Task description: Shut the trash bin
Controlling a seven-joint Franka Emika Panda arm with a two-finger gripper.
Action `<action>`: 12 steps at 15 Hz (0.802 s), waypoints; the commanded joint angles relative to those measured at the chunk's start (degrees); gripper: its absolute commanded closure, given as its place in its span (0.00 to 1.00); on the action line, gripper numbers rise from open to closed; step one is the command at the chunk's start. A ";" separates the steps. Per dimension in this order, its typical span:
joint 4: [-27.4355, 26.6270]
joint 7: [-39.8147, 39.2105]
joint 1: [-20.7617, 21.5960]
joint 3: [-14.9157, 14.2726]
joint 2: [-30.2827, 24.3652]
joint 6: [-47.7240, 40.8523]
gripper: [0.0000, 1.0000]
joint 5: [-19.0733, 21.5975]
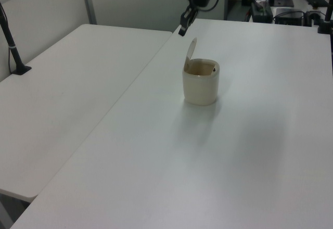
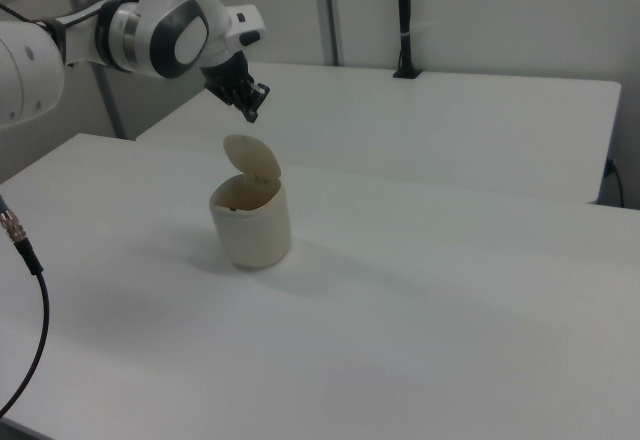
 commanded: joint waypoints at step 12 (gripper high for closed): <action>-5.98 -9.99 -0.14 -0.59 -0.75 -17.20 1.00 -0.07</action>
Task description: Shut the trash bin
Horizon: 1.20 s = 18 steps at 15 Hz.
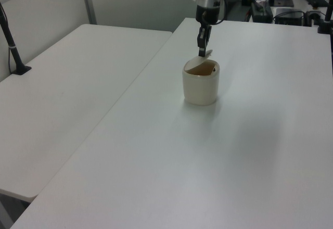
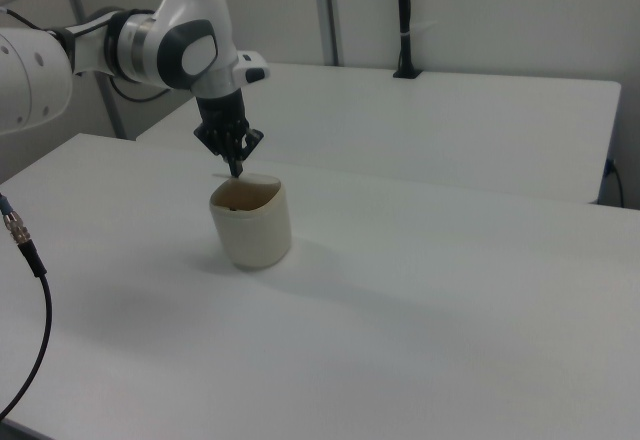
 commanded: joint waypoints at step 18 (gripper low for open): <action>-8.48 -1.03 -0.23 -0.35 -6.69 -1.50 0.96 -0.80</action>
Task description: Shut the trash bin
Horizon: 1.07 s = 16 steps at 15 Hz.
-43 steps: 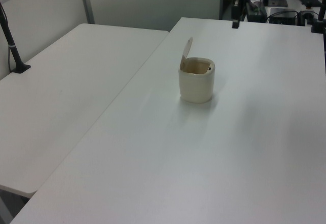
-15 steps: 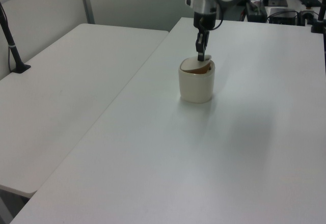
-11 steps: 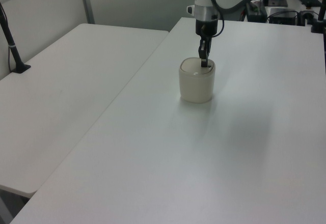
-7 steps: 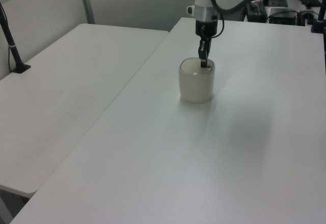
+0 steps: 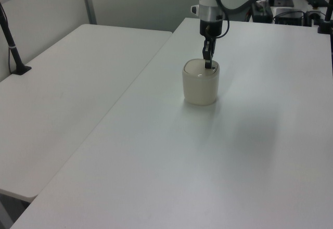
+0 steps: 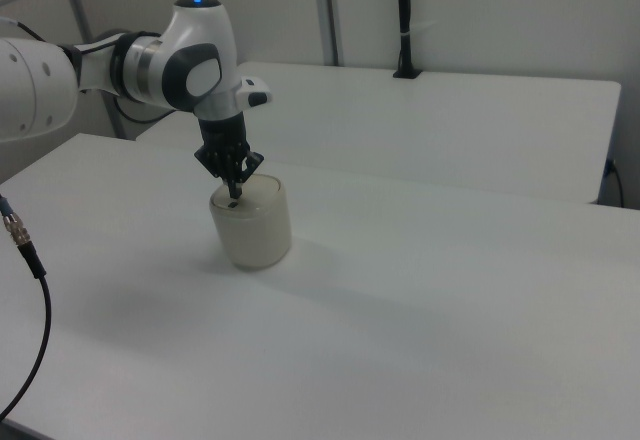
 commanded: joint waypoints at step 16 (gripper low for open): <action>-9.31 10.78 -2.49 -0.30 -21.49 -18.26 0.00 -10.70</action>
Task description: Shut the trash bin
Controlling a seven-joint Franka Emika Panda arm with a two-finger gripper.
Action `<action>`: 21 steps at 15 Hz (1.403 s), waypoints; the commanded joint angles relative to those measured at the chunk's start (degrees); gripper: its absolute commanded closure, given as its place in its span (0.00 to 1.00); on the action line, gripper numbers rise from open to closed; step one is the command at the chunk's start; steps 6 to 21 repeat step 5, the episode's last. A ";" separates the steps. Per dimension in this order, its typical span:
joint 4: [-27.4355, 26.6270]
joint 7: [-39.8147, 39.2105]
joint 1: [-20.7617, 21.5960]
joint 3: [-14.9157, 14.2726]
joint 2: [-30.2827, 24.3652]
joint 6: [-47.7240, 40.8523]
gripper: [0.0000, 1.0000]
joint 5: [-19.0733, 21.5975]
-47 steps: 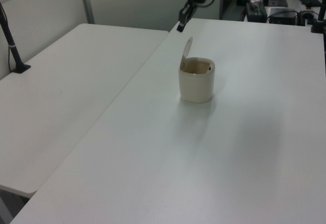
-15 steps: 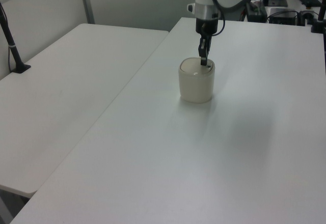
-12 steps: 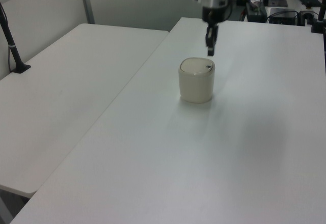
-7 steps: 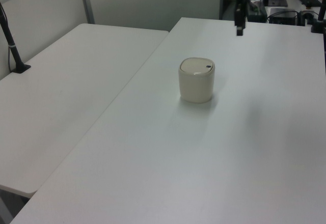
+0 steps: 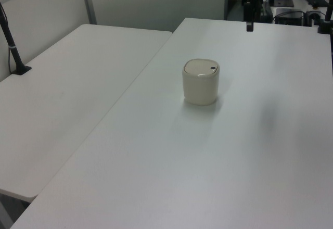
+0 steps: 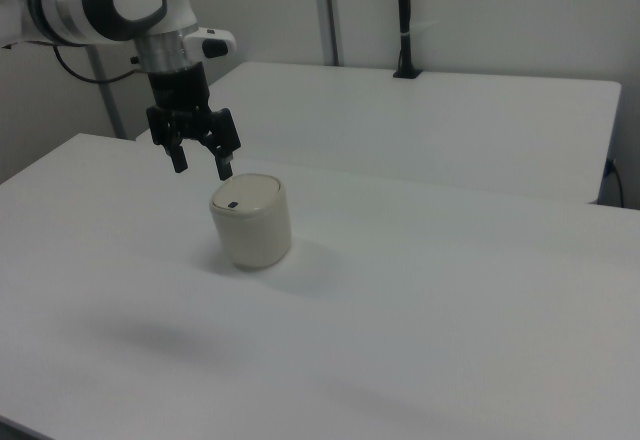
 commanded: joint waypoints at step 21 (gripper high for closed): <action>-1.27 1.01 -0.49 0.06 -0.56 0.88 0.00 -0.04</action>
